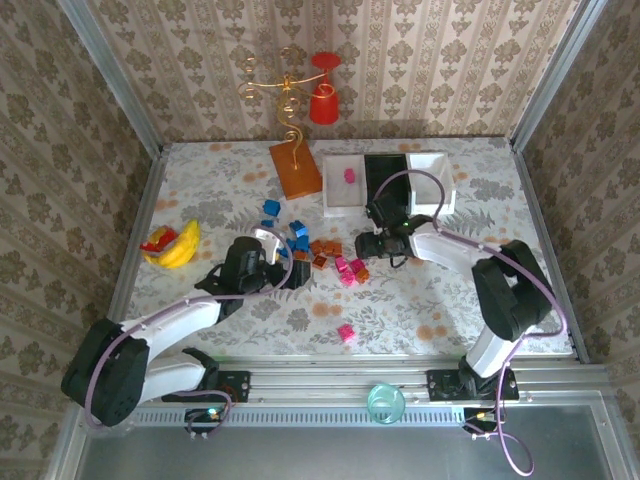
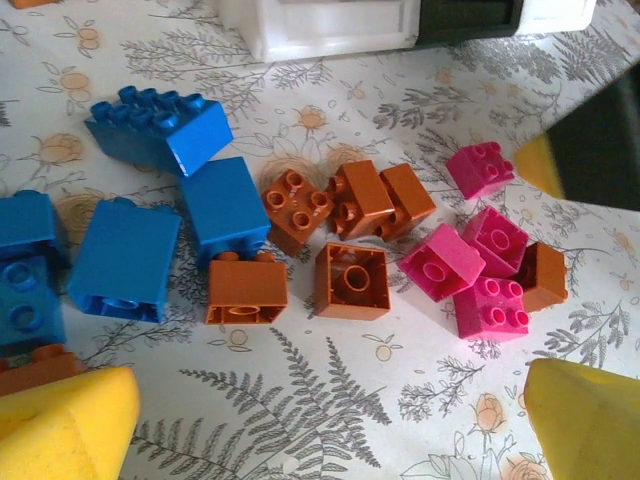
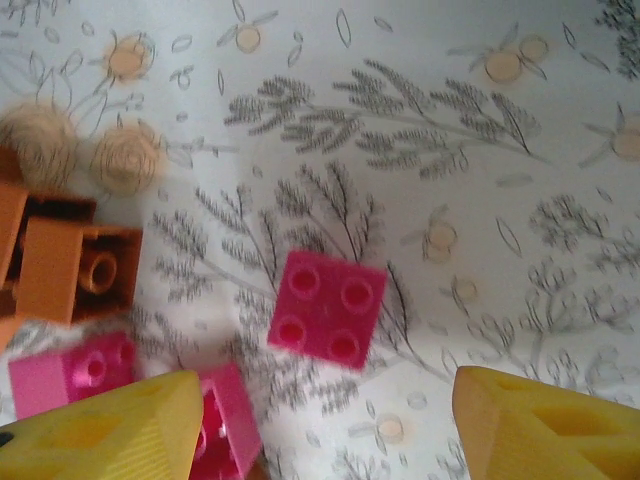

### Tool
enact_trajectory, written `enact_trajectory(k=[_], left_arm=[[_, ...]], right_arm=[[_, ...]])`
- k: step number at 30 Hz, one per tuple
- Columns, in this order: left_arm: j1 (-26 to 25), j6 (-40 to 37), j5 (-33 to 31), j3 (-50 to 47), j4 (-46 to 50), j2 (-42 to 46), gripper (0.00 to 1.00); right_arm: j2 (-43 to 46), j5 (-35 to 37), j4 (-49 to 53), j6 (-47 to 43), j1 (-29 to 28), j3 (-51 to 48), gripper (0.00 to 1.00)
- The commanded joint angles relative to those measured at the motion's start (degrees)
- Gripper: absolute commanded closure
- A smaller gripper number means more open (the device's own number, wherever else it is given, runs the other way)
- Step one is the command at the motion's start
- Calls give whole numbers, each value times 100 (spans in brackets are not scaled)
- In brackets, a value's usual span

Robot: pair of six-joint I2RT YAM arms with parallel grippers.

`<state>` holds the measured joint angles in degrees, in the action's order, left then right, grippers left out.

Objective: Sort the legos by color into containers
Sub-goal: Pick up the lego from the center of the table, then place the lego in the container.

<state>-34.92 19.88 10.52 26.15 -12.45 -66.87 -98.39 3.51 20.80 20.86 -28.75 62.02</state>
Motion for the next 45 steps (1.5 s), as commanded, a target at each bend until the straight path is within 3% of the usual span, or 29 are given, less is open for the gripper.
enact_trajectory(k=[1,12,19,27,32,39,45], left_arm=[[-127,25,-93,189,-143,-6,0],[-200,1,-361,180,9,98,0],[-200,-10,-419,225,16,-18,0],[-182,75,-927,215,236,94,0],[-108,156,-1085,215,414,271,0],[-59,235,-1114,171,603,612,0],[-7,161,-1149,189,877,826,0]], right_arm=[[-464,196,-91,186,28,423,32],[-970,311,49,162,45,390,43],[-761,36,-203,186,133,124,63],[-225,-222,-958,165,133,278,67],[-514,-53,-1337,86,141,1102,67],[-2026,38,-1083,66,408,2962,64],[-3182,-173,-449,127,632,4764,53]])
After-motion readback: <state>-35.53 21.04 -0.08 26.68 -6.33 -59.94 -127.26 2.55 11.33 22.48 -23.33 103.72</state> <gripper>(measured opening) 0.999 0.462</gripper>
